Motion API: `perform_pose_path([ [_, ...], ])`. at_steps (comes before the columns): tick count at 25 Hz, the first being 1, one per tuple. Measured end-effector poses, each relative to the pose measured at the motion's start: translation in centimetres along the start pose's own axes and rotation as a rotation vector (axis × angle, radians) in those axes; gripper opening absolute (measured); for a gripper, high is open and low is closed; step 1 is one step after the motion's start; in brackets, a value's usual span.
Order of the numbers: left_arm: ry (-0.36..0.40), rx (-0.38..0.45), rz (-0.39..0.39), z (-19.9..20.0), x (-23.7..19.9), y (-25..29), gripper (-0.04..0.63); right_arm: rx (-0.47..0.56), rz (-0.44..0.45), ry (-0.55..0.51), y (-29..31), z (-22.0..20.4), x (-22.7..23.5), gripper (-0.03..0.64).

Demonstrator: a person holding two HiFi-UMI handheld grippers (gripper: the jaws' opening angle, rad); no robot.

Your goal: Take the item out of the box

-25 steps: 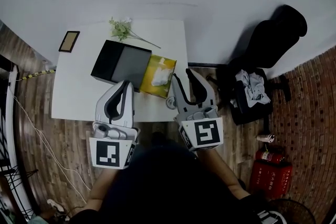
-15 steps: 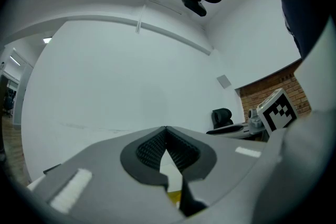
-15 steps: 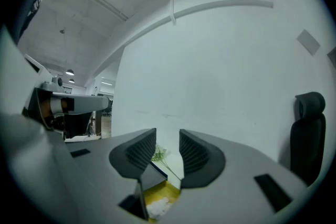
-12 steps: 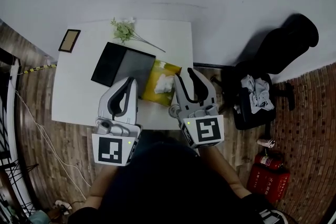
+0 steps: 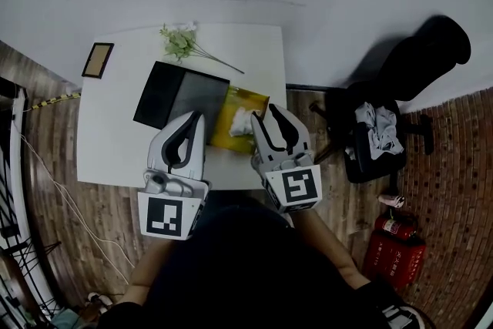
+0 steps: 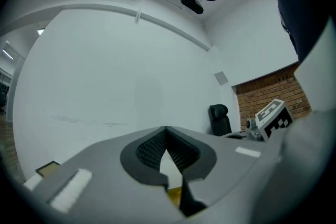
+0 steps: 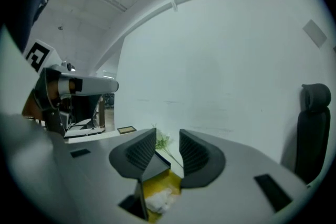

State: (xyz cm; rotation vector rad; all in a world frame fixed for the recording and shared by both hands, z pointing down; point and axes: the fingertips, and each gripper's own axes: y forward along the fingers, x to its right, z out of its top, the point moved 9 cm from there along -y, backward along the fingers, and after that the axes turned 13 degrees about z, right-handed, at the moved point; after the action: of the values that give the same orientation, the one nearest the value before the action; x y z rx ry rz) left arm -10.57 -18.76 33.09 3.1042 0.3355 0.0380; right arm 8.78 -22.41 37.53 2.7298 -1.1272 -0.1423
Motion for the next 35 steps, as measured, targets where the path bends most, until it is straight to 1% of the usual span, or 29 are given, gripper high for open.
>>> perform_pose_path([
  [4, 0.001, -0.026, -0.022, -1.0, -0.3, 0.6, 0.009, -0.048, -0.007, 0.024, 0.5, -1.5, -0.2, 0.140],
  [9, 0.011, -0.059, -0.040, -3.0, -0.3, 1.5, 0.009, -0.107, 0.019, -0.034, 1.2, -4.6, 0.0, 0.140],
  [13, 0.017, -0.097, -0.052, -4.8, -0.1, 2.2, 0.009, -0.164, 0.019, -0.047, 1.6, -6.6, 0.5, 0.140],
  [17, 0.018, -0.143, -0.063, -6.7, -0.2, 2.7, 0.009, -0.199, 0.029, -0.024, 2.0, -8.1, 0.8, 0.140],
  [20, 0.036, -0.160, -0.080, -7.9, -0.2, 3.1, 0.009, -0.211, 0.045, -0.008, 2.3, -9.3, 1.1, 0.140],
  [23, 0.043, -0.174, -0.097, -9.0, -0.1, 3.6, 0.009, -0.238, 0.069, 0.002, 2.6, -10.2, 1.2, 0.140],
  [25, 0.071, -0.162, -0.120, -9.6, -0.1, 3.8, 0.009, -0.261, 0.085, 0.005, 2.8, -10.7, 1.2, 0.140],
  [27, 0.086, -0.170, -0.133, -10.0, 0.0, 4.1, 0.009, -0.287, 0.102, -0.002, 3.1, -11.2, 1.2, 0.140],
  [31, 0.051, -0.217, -0.123, -10.2, 0.2, 4.3, 0.009, -0.351, 0.153, -0.035, 3.8, -12.3, 1.1, 0.140],
  [35, 0.064, -0.210, -0.137, -10.8, -0.2, 4.8, 0.009, -0.428, 0.204, -0.098, 4.5, -13.0, 1.1, 0.140],
])
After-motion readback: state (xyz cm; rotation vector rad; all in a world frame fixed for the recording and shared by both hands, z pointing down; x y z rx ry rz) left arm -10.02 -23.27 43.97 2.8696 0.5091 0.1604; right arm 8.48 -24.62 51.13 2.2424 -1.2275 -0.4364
